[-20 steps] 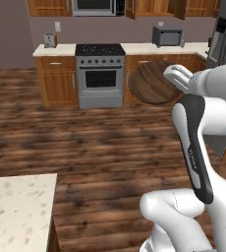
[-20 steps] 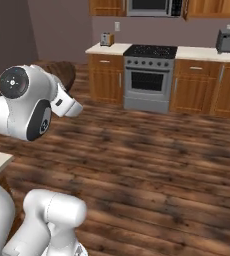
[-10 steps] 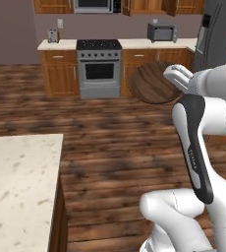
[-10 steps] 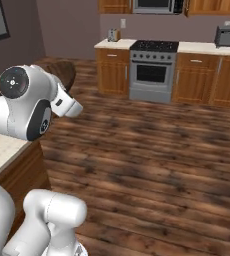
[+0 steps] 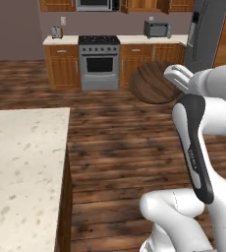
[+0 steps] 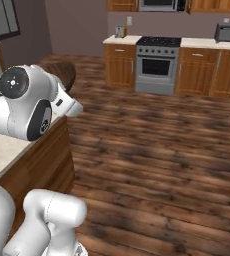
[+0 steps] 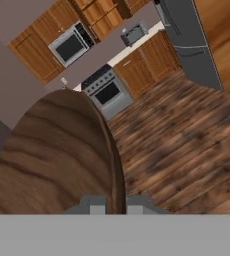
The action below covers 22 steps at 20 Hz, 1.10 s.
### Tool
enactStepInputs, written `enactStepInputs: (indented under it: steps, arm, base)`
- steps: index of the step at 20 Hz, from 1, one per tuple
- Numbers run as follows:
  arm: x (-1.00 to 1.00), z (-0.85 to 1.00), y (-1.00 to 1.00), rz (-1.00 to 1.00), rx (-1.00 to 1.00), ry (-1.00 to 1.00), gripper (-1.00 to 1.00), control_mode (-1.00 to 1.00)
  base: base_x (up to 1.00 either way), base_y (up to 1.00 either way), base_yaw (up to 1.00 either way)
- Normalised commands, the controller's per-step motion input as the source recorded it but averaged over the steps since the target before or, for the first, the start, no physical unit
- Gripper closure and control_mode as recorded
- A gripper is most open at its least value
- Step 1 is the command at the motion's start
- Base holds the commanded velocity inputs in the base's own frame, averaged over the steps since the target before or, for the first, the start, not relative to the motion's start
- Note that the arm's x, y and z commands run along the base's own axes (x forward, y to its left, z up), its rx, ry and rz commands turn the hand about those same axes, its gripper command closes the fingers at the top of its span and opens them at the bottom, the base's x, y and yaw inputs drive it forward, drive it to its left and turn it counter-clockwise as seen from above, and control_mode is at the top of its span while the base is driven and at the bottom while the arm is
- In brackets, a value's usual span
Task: Take the smaller bowl and place it next to the appetizer plate on the dining counter , and place the larger bowl next to the plate with cooked food.
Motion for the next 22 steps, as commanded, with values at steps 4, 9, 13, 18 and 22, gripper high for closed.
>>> enactStepInputs:
  steps: [4,9,13,18,22]
  arm:
    - [0.0,0.0,0.0,0.0,0.0,0.0,1.0,1.0]
    - [0.0,0.0,0.0,0.0,0.0,0.0,1.0,1.0]
    - [0.0,0.0,0.0,0.0,0.0,0.0,1.0,1.0]
    - [0.0,0.0,0.0,0.0,0.0,0.0,1.0,1.0]
    - [0.0,0.0,0.0,0.0,0.0,0.0,1.0,1.0]
  base:
    - [-1.0,0.45,0.0]
    - [-1.0,0.45,0.0]
    - [-1.0,0.47,0.0]
    - [-0.98,0.66,0.0]
    - [-0.5,0.96,0.0]
